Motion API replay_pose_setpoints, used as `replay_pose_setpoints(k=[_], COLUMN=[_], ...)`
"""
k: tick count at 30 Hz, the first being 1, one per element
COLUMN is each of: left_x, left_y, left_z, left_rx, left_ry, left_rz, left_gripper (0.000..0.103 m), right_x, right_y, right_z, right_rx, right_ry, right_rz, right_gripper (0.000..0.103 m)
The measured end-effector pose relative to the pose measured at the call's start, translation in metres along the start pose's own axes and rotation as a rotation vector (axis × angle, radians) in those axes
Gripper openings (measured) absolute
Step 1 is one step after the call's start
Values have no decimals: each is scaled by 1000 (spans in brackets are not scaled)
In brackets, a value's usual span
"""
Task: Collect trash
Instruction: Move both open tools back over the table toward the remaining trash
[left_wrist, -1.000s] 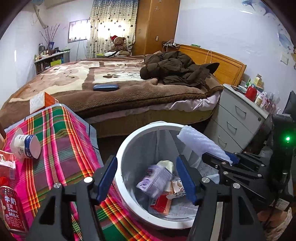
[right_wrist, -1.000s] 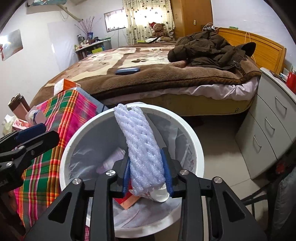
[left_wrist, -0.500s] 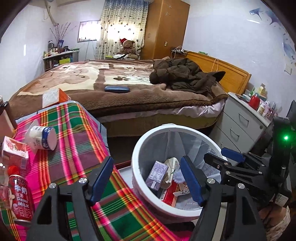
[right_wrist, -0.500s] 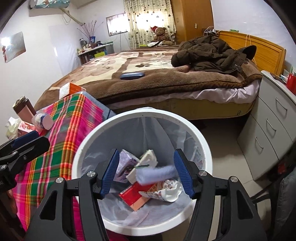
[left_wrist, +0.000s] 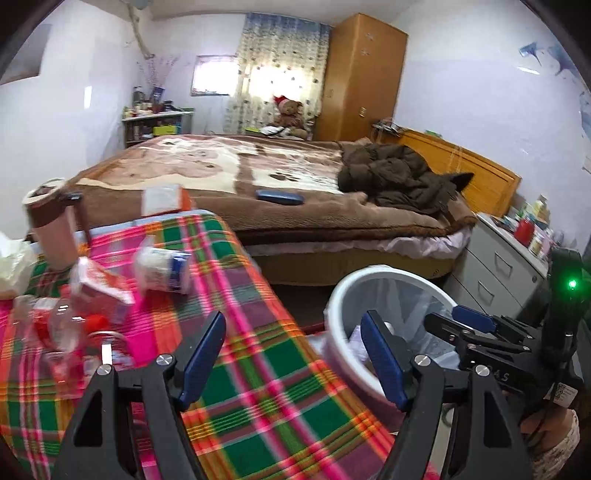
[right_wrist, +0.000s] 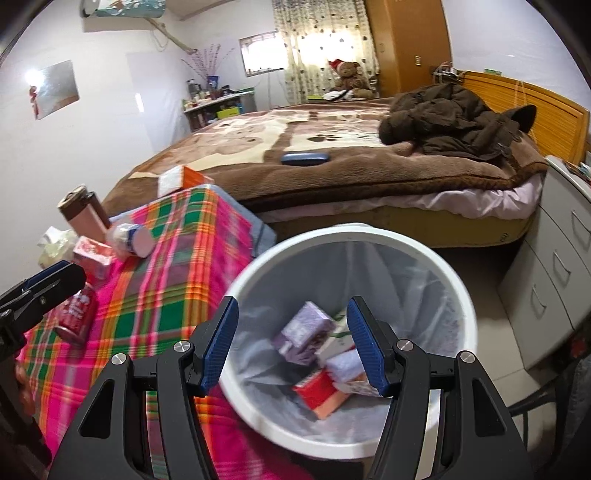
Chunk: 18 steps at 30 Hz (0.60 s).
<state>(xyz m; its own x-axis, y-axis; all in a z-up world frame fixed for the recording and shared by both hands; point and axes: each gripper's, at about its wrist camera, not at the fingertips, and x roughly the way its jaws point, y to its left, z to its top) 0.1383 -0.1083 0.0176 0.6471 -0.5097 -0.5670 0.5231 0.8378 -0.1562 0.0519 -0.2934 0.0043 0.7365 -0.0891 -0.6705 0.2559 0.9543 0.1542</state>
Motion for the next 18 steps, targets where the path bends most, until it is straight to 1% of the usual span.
replay_pose_setpoints(k=[9,14,18], left_x=[-35,-51,-63], left_y=[60,89,111], left_z=[-10,-18,-25], left_rx=[-77,-127,-157], left_ry=[-38,-48,-48], left_rz=[109,158,198], left_gripper=[78,78,78], right_x=[4,7,12], right_y=[47,74,95], right_z=[-1,-4,-4], right_rx=[-51,-82,-92], right_ry=[11,24,44], right_rz=[104,151,204], right_gripper=[63,63,63])
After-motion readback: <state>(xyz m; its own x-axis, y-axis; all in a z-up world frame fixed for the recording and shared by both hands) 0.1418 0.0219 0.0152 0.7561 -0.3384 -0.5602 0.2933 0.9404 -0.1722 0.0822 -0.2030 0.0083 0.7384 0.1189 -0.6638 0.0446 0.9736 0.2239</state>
